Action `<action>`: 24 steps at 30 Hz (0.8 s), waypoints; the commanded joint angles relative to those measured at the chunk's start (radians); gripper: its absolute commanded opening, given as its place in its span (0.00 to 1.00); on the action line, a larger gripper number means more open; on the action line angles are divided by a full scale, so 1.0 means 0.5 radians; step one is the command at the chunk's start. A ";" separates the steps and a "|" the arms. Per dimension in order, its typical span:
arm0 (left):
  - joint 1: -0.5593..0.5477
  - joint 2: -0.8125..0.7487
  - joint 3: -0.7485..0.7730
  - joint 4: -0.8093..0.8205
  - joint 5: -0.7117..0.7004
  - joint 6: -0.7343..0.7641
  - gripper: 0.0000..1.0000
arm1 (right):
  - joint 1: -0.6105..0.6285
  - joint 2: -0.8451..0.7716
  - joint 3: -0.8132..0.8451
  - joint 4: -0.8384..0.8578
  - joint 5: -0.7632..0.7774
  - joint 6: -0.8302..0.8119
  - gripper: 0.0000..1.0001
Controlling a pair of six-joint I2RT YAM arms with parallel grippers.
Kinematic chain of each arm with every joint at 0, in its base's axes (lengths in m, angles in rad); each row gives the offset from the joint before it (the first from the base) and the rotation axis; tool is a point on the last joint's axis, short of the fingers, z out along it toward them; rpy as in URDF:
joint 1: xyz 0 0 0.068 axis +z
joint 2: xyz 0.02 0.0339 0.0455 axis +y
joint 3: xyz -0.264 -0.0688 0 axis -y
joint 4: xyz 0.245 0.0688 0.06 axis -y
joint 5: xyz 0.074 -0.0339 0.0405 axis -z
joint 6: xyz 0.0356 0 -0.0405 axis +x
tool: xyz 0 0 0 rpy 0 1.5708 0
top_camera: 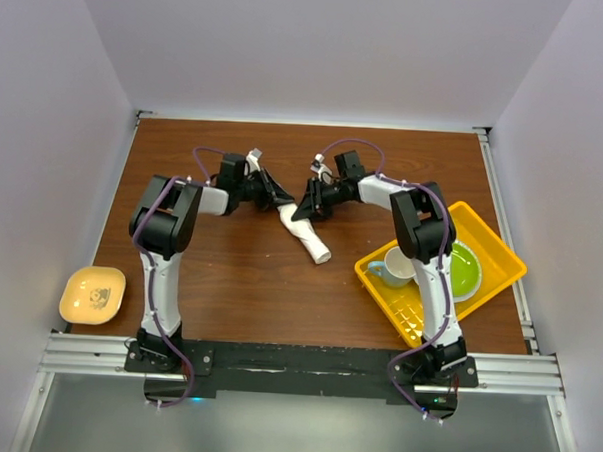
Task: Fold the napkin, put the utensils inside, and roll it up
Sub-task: Roll the napkin with the utensil
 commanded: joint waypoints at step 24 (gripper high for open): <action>0.002 0.173 0.252 -0.471 -0.085 0.208 0.06 | 0.487 -0.358 0.331 -0.866 1.705 -1.129 0.83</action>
